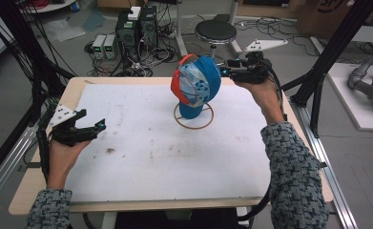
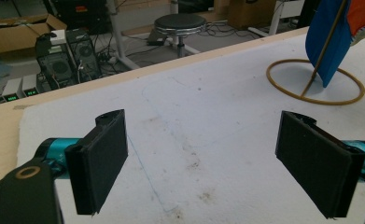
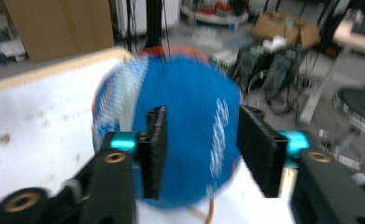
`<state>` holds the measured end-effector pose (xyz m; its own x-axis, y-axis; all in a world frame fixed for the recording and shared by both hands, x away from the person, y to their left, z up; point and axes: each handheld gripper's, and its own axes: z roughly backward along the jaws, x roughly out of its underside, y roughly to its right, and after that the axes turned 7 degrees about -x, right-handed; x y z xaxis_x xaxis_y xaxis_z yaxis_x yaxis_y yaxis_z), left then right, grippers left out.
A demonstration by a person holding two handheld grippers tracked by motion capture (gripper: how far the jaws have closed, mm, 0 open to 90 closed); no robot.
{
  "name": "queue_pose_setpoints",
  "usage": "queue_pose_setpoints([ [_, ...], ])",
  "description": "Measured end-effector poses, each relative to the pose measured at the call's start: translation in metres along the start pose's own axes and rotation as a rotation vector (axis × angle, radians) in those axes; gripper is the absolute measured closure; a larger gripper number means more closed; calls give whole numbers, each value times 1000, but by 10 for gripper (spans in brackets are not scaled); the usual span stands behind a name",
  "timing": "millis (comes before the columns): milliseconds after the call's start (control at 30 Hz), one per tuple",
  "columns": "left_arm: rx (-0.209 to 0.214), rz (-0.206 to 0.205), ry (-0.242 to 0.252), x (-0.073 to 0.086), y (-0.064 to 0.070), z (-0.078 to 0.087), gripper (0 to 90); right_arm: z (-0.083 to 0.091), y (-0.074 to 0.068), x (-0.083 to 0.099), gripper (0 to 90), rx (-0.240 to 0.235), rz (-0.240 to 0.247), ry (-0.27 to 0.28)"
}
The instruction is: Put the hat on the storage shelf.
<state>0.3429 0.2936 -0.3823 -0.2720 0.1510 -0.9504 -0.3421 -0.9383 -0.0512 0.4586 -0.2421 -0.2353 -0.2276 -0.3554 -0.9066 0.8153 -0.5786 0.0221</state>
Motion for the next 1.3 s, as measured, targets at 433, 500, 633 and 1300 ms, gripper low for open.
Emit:
queue_pose_setpoints([
  [433,2,-11,-3,0,4,-4,172,43,-12,53,267,70,-64,60],
  [500,5,-13,-2,-1,4,-5,172,49,-19,60,249,72,-61,74],
  [633,6,-20,-7,-1,5,-6,171,57,-33,72,224,61,-47,80],
  [1300,7,-30,-16,0,6,-7,171,58,-54,164,128,31,-136,92],
])
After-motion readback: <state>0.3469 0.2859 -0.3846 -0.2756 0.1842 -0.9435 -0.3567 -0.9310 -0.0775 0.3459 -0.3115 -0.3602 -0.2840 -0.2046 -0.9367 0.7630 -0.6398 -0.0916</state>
